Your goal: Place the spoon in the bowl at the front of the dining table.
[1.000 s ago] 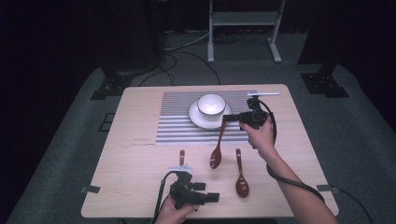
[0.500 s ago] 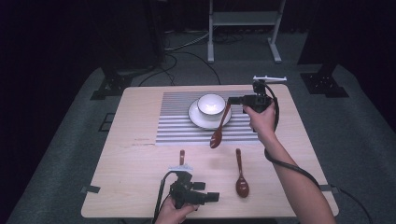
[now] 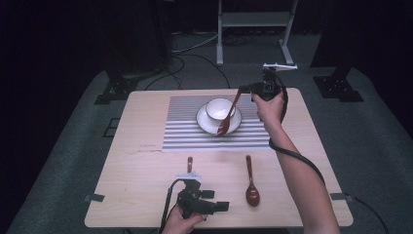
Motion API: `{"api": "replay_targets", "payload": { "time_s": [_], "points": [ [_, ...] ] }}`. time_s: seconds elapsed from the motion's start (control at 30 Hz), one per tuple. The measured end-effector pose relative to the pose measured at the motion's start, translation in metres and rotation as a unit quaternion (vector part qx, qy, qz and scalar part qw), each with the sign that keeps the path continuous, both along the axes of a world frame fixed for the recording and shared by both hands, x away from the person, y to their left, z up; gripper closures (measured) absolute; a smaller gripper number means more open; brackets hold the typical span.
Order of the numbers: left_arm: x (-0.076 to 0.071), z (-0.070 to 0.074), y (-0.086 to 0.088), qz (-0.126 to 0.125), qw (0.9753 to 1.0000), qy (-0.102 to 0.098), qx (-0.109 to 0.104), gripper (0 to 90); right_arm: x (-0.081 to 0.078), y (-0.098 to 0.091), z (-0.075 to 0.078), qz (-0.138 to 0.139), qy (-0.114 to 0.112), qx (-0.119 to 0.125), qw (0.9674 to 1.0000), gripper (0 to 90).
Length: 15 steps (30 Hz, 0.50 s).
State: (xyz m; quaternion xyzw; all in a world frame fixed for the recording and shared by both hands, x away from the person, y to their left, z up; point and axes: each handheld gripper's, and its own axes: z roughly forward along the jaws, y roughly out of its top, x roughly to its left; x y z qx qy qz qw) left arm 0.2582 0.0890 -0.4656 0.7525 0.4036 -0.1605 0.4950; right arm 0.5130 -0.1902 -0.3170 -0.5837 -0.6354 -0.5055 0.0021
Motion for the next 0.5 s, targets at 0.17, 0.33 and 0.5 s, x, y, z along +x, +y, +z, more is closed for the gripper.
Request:
{"api": "replay_targets", "payload": {
  "time_s": [0.17,0.33,0.5],
  "points": [
    [0.0,0.0,0.001,0.003,1.0,0.002,-0.001,5.3,0.012,0.0,0.004,-0.028,-0.007,-0.007,0.9996,83.7],
    [0.003,0.0,0.003,0.007,1.0,0.0,-0.001,5.3,0.021,-0.002,0.007,-0.06,-0.01,-0.015,0.998,83.7],
    [0.004,0.0,0.005,0.009,1.0,0.0,-0.002,5.3,0.028,-0.002,0.007,-0.077,-0.006,-0.019,0.9969,83.7]
  ]
}}
